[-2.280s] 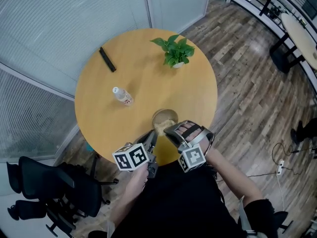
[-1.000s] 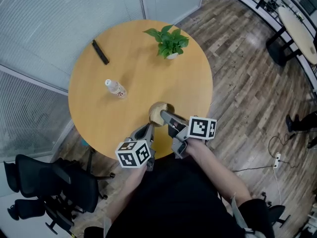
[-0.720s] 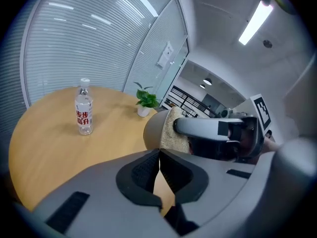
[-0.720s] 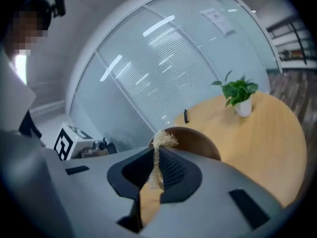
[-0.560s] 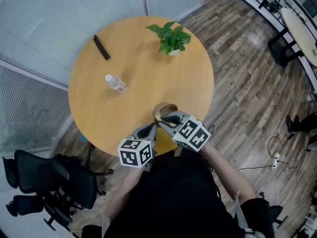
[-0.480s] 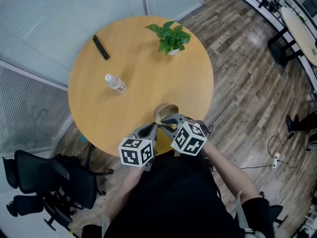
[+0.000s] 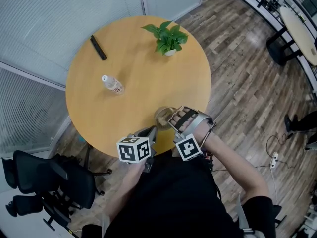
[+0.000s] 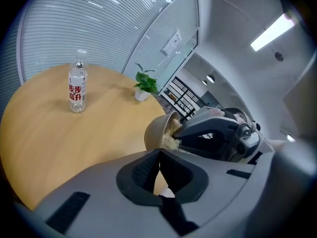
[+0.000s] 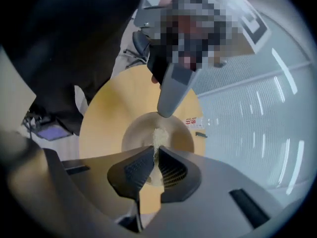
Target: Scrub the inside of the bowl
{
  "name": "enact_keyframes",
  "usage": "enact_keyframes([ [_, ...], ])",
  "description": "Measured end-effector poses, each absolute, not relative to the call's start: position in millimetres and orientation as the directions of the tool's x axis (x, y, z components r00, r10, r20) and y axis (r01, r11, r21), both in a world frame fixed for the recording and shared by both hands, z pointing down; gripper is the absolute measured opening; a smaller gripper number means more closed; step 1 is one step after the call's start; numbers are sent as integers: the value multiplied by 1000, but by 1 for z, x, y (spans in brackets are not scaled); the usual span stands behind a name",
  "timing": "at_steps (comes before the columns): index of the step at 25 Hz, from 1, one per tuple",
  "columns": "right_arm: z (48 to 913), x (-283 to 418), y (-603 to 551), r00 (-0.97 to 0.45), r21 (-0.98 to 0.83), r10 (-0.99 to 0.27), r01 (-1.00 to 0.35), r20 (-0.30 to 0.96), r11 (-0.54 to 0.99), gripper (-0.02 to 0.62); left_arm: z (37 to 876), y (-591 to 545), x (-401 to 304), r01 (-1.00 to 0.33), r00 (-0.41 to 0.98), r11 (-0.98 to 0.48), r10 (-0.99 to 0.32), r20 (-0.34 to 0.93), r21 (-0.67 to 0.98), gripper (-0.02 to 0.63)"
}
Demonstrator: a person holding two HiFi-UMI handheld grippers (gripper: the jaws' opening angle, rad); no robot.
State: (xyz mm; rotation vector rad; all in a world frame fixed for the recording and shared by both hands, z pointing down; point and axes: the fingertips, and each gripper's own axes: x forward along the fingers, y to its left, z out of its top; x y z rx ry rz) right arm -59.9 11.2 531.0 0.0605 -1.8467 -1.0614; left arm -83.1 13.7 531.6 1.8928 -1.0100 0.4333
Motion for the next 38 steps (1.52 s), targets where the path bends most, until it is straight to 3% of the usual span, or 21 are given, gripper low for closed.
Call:
enact_keyframes([
  [3, 519, -54, 5, -550, 746, -506, 445, 665, 496, 37, 538, 11, -81, -751, 631, -165, -466, 621, 639, 14],
  [6, 499, -53, -5, -586, 801, -550, 380, 595, 462, 37, 543, 5, -80, -673, 666, -49, -476, 575, 738, 12],
  [9, 481, -44, -20, -571, 781, -581, 185, 580, 596, 37, 546, -1, -85, -635, 665, 15, -498, 557, 772, 12],
  [12, 466, -29, -37, -560, 671, -596, -93, 575, 736, 37, 553, -9, -90, -587, 661, 94, -519, 543, 804, 12],
  [16, 449, 4, -53, -573, 389, -590, -445, 568, 807, 37, 566, -23, -88, -496, 662, 201, -542, 518, 845, 14],
  [19, 443, 37, -57, -597, 149, -600, -632, 532, 761, 37, 580, -38, -85, -470, 655, 247, -546, 522, 848, 14],
  [25, 466, 97, -24, -576, -77, -601, -755, 554, 652, 37, 617, -66, -74, -514, 636, 289, -504, 585, 808, 14],
  [30, 486, 149, -4, -528, -269, -656, -846, 539, 460, 37, 643, -90, -60, -477, 641, 353, -487, 593, 805, 14],
  [38, 493, 211, 1, -403, -290, -728, -914, 555, 285, 37, 670, -114, -40, -418, 647, 441, -468, 601, 794, 14],
])
